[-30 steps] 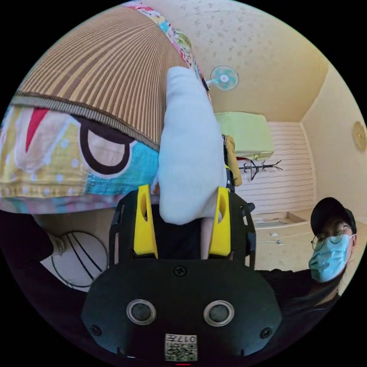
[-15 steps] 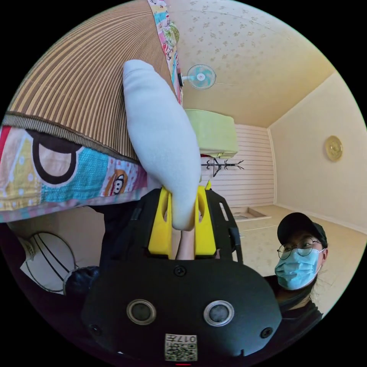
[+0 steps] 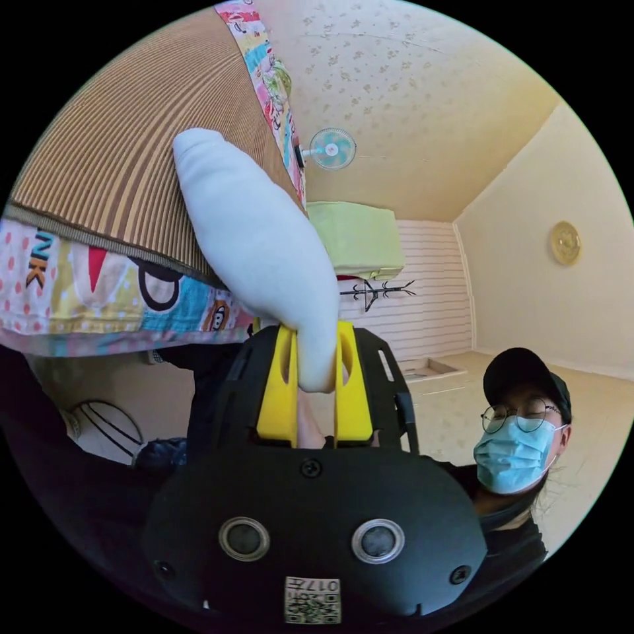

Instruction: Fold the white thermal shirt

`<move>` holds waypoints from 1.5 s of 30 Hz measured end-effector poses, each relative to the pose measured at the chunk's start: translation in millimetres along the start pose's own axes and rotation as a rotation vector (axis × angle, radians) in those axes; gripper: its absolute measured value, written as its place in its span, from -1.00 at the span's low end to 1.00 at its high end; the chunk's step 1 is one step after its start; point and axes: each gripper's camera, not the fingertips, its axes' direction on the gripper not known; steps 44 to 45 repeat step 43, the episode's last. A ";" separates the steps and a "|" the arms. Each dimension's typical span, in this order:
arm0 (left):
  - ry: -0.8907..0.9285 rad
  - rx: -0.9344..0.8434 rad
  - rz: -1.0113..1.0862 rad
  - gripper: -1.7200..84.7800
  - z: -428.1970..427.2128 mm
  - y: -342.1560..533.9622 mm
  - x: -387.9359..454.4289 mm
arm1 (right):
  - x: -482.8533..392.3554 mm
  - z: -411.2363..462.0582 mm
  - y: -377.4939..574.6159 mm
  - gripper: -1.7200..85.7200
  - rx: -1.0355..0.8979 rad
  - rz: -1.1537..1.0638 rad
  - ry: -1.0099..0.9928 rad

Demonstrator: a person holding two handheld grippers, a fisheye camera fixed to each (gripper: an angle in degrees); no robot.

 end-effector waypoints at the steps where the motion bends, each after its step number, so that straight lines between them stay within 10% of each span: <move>1: 0.015 0.031 0.037 -0.77 -25.0 2.5 12.0 | -4.9 2.3 -2.1 -0.67 -0.008 -0.029 -0.013; 7: 0.000 0.344 0.329 -0.70 -178.0 45.2 99.4 | -81.5 107.2 -49.5 -0.68 -0.252 -0.372 0.046; 14: -0.442 0.811 0.413 -0.65 -314.3 180.2 143.4 | -132.0 374.2 -75.5 -0.68 -0.577 -0.734 -0.036; 23: -0.443 0.746 0.142 -0.65 -320.6 208.9 36.0 | 36.9 587.0 -88.0 -0.70 -0.557 -0.554 0.051; 30: -0.540 0.633 0.131 -0.64 -273.5 172.2 -7.1 | 171.1 533.4 -59.6 -0.66 -0.516 -0.344 0.493; 45: -0.917 0.427 0.473 -0.78 -60.1 100.7 -53.0 | 83.8 246.4 127.2 -0.67 -0.268 -0.607 1.265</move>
